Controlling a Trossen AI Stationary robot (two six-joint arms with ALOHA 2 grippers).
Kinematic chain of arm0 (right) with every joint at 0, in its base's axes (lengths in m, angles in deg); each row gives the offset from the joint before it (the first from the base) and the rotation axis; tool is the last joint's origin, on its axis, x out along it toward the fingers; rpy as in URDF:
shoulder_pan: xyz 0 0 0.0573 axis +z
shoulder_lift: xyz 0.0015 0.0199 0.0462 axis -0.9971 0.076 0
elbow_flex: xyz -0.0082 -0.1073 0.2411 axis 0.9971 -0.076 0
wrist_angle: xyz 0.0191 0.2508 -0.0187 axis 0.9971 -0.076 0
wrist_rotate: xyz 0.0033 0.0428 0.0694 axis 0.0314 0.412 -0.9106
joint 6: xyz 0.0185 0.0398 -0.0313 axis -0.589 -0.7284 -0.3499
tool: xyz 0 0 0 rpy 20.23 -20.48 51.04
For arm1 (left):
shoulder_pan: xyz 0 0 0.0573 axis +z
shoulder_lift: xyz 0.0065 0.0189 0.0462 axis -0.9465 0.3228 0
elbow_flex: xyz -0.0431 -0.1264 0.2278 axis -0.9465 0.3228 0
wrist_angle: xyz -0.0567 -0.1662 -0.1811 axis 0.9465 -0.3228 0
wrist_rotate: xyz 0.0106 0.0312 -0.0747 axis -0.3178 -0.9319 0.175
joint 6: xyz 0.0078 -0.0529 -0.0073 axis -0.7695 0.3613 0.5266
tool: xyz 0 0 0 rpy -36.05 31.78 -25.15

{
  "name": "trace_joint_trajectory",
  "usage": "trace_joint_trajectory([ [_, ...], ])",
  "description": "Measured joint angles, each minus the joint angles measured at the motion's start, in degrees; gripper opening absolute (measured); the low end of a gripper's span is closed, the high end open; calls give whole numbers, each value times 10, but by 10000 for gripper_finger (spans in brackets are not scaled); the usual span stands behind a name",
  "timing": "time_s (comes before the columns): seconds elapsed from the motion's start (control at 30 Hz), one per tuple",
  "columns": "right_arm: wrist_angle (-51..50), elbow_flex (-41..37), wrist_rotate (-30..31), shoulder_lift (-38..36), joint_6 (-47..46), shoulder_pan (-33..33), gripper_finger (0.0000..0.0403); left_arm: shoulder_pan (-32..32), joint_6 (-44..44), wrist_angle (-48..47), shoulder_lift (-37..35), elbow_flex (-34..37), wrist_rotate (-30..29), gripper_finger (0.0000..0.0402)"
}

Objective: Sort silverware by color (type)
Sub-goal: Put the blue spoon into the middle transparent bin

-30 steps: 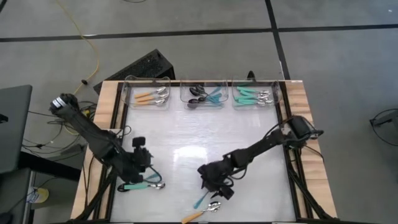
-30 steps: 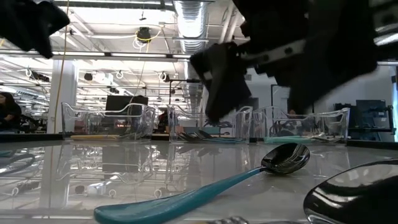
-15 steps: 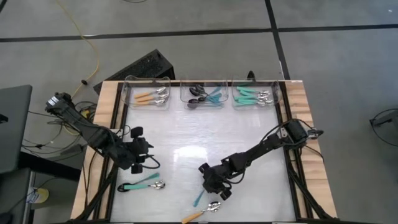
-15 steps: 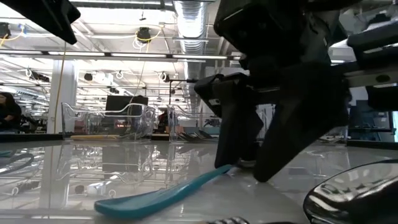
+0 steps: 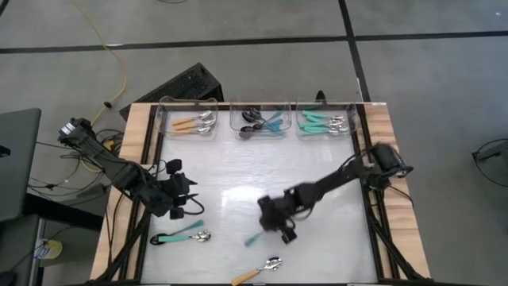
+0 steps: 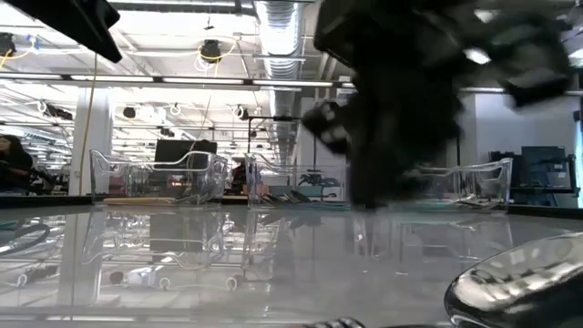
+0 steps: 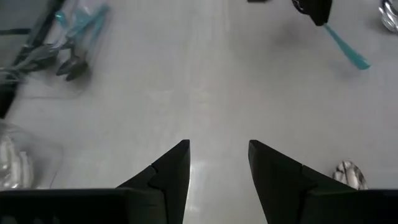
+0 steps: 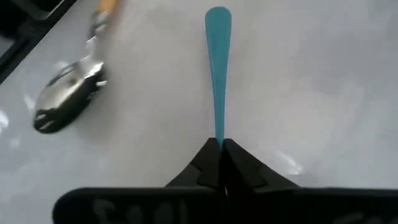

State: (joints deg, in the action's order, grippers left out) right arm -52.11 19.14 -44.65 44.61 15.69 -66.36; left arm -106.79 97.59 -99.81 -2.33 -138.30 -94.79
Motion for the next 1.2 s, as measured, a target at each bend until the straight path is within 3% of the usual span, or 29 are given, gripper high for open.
trace_joint_trajectory([
  [0.23,-54,1,37,-127,-97,-100,19,0,15,0,0,0,-71,148],
  [0.33,-50,1,97,-174,-136,-158,19,0,25,0,0,0,-110,148],
  [0.57,-46,2,164,-232,-21,-311,19,0,34,0,0,0,-160,148],
  [0.83,-44,18,167,-184,114,-451,19,19,45,1,0,0,-162,148],
  [0.93,-33,53,151,-132,136,-467,19,35,46,4,0,0,-161,148],
  [1.2,-126,146,140,-23,139,-483,21,58,49,8,0,0,-161,148],
])
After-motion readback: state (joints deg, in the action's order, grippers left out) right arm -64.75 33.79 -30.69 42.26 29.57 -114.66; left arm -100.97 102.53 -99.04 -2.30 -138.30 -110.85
